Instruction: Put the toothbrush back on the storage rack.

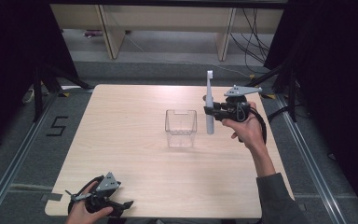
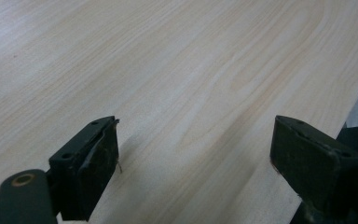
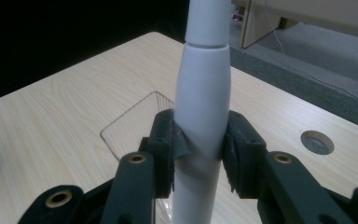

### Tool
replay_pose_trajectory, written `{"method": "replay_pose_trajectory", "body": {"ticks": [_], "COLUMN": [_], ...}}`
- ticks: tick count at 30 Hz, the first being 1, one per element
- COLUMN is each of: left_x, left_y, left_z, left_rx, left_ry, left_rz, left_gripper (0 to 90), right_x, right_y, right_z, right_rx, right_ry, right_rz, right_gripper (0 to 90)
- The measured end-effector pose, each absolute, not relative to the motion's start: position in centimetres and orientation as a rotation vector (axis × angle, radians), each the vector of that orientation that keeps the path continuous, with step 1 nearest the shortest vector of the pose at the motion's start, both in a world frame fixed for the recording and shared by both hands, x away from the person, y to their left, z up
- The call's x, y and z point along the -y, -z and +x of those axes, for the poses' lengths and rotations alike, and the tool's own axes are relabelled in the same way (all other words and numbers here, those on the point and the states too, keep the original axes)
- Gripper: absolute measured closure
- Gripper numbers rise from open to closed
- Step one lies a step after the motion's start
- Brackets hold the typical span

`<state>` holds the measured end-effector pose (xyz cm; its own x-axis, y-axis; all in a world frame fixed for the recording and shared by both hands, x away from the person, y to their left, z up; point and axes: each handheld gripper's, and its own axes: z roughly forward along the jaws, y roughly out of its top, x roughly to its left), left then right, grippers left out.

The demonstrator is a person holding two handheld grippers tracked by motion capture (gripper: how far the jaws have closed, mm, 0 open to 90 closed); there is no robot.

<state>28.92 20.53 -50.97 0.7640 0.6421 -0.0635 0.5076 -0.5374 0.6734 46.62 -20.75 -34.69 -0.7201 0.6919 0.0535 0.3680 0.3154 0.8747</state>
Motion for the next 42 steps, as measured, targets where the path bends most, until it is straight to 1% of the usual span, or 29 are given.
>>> {"method": "replay_pose_trajectory", "body": {"ticks": [11, 18, 32, 42], "left_x": [-20.6, -20.6, -20.6, -20.6], "left_y": [51.0, 50.9, 50.9, 50.8], "left_z": [28.9, 28.9, 28.8, 28.8], "left_rx": [-0.853, -0.862, -0.862, -0.860], "left_ry": [-0.249, -0.248, -0.250, -0.251], "left_rz": [2.259, 2.253, 2.240, 2.241], "left_gripper": [14.9, 15.0, 15.0, 14.9], "right_x": [18.4, 16.7, 13.7, 12.6], "right_y": [33.2, 32.8, 34.2, 35.7], "right_z": [47.5, 48.1, 49.7, 50.8], "right_rx": [-2.283, -2.308, -2.366, -2.415], "right_ry": [-1.380, -1.373, -1.338, -1.232], "right_rz": [0.914, 0.878, 0.882, 0.910], "right_gripper": [67.1, 67.2, 67.1, 67.1]}}
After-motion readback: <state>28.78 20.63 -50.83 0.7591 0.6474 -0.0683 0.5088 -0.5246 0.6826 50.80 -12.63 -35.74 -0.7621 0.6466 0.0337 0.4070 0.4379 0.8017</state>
